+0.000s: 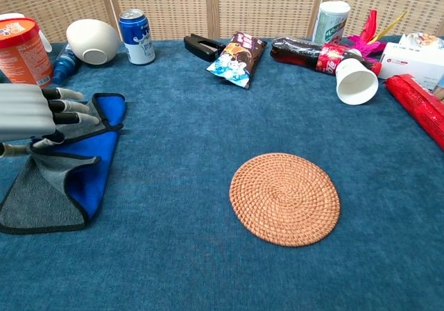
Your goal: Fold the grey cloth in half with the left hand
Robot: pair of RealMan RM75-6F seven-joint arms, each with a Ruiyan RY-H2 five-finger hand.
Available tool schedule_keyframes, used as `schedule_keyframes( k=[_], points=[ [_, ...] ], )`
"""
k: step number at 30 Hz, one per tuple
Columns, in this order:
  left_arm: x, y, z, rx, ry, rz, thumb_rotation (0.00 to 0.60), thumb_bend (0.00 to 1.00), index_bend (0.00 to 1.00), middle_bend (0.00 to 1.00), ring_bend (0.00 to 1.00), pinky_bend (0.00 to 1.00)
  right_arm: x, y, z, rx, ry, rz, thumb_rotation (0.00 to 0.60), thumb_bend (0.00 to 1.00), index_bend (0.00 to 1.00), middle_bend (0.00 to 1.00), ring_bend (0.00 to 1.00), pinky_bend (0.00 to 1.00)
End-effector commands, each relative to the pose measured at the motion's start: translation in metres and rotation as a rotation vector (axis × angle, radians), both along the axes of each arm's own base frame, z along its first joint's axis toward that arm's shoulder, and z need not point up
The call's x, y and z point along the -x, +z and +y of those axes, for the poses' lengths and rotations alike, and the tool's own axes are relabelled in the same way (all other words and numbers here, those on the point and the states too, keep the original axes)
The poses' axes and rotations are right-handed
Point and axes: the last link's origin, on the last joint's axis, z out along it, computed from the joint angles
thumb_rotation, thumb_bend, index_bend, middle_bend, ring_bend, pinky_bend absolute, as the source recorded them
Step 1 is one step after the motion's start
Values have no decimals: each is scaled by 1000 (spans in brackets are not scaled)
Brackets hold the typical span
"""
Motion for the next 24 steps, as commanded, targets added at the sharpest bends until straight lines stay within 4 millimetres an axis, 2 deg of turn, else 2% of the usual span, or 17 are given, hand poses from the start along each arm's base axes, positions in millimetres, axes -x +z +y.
schedule_keyframes(
  k=[1, 24],
  points=[
    [-1, -2, 0, 5, 1, -3, 600, 461, 464, 0, 0, 57, 0, 0, 0, -1, 0, -1, 600, 0, 23, 0, 0, 0],
    [14, 8, -6, -5, 22, 38, 600, 462, 487, 0, 0, 60, -2, 0, 1, -2, 9, -3, 600, 0, 23, 0, 0, 0]
  ],
)
